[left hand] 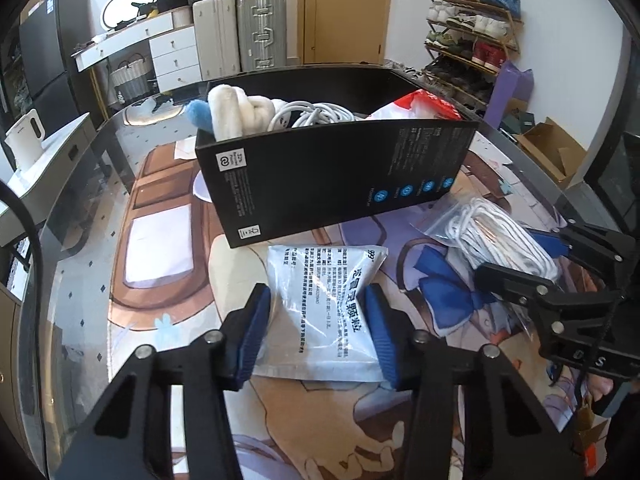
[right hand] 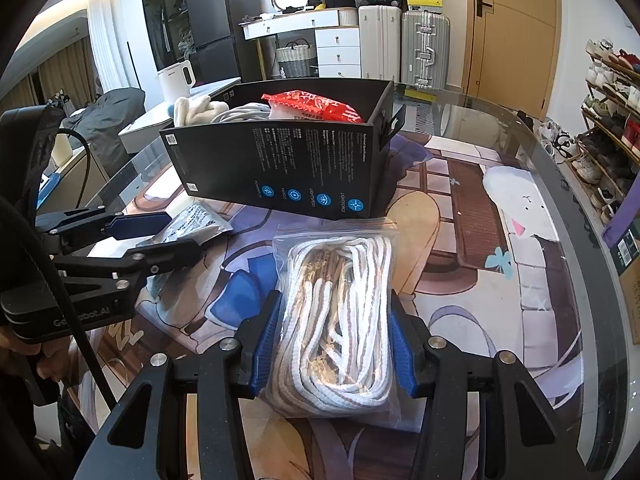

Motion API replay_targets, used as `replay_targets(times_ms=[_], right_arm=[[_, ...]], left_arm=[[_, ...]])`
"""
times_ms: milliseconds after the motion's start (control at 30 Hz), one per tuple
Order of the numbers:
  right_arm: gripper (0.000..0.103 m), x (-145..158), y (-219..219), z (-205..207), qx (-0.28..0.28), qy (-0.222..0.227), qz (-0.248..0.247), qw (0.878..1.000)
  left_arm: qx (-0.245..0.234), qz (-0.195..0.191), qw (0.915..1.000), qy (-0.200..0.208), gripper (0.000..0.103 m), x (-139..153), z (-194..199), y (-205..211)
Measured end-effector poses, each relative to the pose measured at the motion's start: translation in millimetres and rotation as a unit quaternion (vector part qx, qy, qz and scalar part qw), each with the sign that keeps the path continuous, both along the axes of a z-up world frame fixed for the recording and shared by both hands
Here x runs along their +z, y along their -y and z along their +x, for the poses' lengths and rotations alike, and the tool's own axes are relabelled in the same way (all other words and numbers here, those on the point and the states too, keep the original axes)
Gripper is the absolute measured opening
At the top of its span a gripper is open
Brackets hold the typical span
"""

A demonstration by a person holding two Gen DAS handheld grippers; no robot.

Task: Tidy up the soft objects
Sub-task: 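Close the right tool on the rope bag while the left tool grasps the white packet, then lift and carry the white packet and rope bag over the box with both tools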

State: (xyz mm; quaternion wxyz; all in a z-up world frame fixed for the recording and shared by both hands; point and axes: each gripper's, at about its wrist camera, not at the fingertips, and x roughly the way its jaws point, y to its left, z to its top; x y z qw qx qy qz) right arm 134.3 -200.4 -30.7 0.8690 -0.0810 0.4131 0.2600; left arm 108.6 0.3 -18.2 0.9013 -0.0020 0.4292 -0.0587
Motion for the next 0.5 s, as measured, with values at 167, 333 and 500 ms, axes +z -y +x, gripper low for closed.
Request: replay_targets(times_ms=[167,333,500], right_arm=[[0.049,-1.0,0.4,0.3,0.002,0.001,-0.001,1.000],[0.049,-0.4,-1.7,-0.5,0.008,0.004,-0.004,1.000],[0.049,1.6,-2.0,-3.5,0.010,0.008,-0.003,1.000]], left_arm=[[-0.005,-0.016,0.9999,0.005,0.043,2.9,-6.9,-2.9],[-0.004,-0.026,0.9996,0.014,0.043,6.9,-12.7,-6.9],[0.002,-0.034,0.9990,0.028,0.043,15.0,-17.5,-13.4]])
